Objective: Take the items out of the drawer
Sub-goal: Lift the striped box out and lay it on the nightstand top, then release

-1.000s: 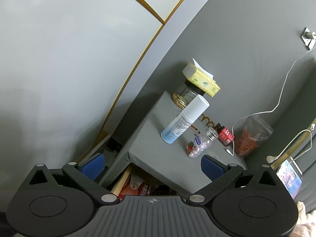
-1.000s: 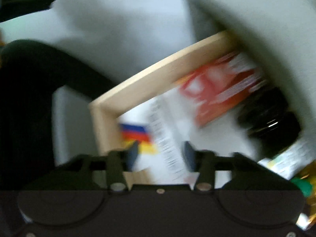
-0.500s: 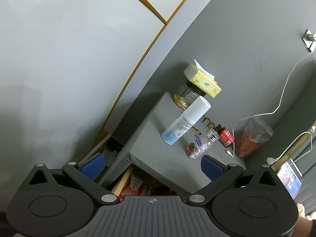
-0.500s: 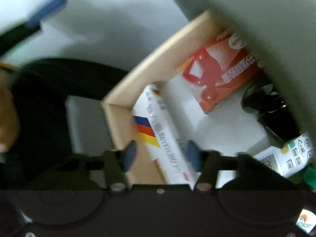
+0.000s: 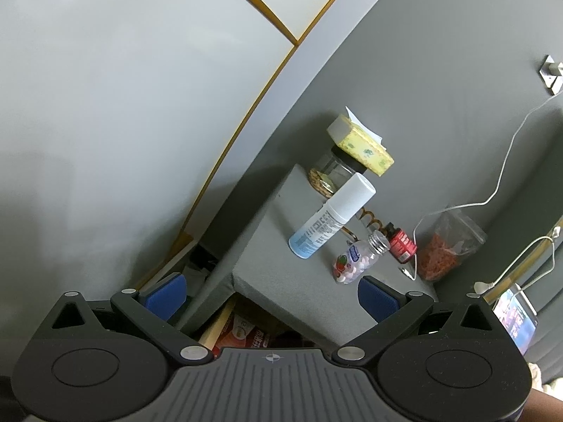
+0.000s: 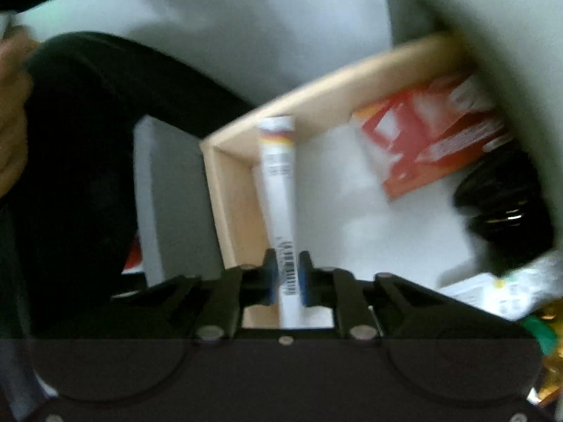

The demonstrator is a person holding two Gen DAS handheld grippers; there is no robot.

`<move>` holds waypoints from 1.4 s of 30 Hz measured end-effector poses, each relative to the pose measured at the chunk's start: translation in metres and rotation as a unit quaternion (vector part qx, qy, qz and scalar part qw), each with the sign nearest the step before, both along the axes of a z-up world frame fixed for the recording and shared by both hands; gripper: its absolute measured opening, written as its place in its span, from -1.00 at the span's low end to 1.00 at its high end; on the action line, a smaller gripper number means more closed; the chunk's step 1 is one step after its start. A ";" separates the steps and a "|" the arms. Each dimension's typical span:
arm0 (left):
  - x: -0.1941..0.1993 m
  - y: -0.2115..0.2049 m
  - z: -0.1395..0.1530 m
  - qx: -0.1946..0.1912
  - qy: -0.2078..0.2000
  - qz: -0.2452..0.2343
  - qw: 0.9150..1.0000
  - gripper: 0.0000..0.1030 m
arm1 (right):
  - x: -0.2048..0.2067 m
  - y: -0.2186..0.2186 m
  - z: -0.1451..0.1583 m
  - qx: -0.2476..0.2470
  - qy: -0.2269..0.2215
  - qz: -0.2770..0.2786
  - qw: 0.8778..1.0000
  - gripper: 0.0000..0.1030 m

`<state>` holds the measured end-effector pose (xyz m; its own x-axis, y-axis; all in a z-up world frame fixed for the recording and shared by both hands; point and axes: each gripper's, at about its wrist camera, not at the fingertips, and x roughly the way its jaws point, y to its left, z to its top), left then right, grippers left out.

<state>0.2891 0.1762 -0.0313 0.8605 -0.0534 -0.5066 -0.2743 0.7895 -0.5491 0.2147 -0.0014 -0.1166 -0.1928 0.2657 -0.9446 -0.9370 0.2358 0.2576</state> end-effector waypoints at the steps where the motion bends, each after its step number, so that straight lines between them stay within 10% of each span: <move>1: 0.000 0.001 0.000 -0.002 -0.001 0.001 1.000 0.99 | -0.001 -0.008 0.015 0.015 -0.019 -0.002 1.000 -0.82; 9: 0.003 -0.008 0.003 0.006 0.000 -0.010 1.000 0.99 | 0.007 -0.030 0.140 0.065 -0.120 -0.037 0.990 -0.81; 15: 0.002 -0.011 0.003 0.013 0.002 -0.010 1.000 0.99 | 0.072 -0.024 0.100 -0.006 -0.096 -0.044 0.994 -0.76; 21: 0.006 -0.012 0.001 0.013 0.003 -0.012 1.000 0.99 | 0.080 -0.032 0.097 -0.009 -0.234 -0.063 0.970 -0.19; 27: 0.009 -0.015 0.000 0.015 0.006 -0.021 1.000 0.99 | 0.038 -0.037 0.086 0.048 -0.255 -0.054 0.964 0.52; 35: 0.004 -0.013 0.000 0.017 0.007 -0.016 1.000 0.99 | 0.031 -0.056 0.062 0.089 -0.248 -0.106 0.959 0.10; 42: 0.006 -0.015 0.000 0.021 0.009 -0.019 1.000 0.99 | 0.028 -0.077 0.069 0.067 -0.246 -0.019 0.967 -0.26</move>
<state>0.2953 0.1616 -0.0316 0.8490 -0.0648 -0.5244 -0.2528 0.8216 -0.5109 0.2425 -0.0788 -0.0478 0.2845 0.3891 -0.8761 -0.9448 0.2689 -0.1874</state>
